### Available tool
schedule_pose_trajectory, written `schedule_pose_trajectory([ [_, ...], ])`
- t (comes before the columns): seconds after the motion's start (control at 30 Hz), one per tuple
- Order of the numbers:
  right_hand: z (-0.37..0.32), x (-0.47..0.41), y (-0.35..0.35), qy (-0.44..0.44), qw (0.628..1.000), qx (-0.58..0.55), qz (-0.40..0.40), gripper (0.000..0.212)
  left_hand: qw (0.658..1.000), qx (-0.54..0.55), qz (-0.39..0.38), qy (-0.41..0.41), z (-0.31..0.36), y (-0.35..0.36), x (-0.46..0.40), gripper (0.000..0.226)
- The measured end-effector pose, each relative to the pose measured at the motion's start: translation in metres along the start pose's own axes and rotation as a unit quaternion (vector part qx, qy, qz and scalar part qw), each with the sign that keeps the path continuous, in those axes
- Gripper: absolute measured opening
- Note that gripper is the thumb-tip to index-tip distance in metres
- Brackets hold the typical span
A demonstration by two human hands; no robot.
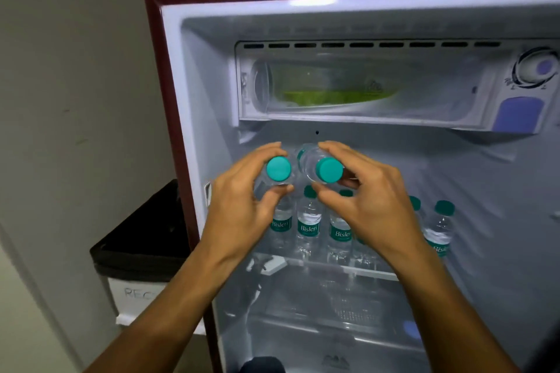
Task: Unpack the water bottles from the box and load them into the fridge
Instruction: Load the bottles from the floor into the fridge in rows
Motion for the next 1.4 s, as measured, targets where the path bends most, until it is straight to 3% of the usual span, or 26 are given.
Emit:
schedule_pose_trajectory([
  [0.27,0.027,-0.020,-0.010,0.006,0.998,0.060,0.012,0.060,0.998,-0.007,-0.041,0.049,-0.027,0.054,-0.026,0.047],
  [0.5,0.067,-0.040,0.000,0.072,0.993,0.096,-0.019,0.059,0.997,0.016,-0.074,0.007,-0.062,0.095,-0.049,0.050],
  [0.73,0.128,-0.075,0.026,0.182,0.973,0.099,-0.098,0.059,0.981,-0.023,-0.154,-0.120,-0.112,0.135,-0.090,0.046],
  [0.97,0.157,-0.110,0.045,0.205,0.960,0.152,-0.119,0.029,0.962,-0.070,-0.216,-0.150,-0.142,0.166,-0.131,0.048],
  [1.13,0.179,-0.125,0.071,0.233,0.935,0.210,-0.162,0.053,0.936,-0.105,-0.232,-0.245,-0.177,0.180,-0.139,0.062],
  [1.4,0.209,-0.131,0.118,0.277,0.895,0.260,-0.236,0.068,0.882,-0.231,-0.306,-0.274,-0.217,0.200,-0.129,0.064],
])
Point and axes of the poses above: each hand's wrist, its own x-axis away from the middle knuckle, its own y-axis out of the palm, z = x × y, the point moved 7 cm from there along -x, towards the middle knuckle
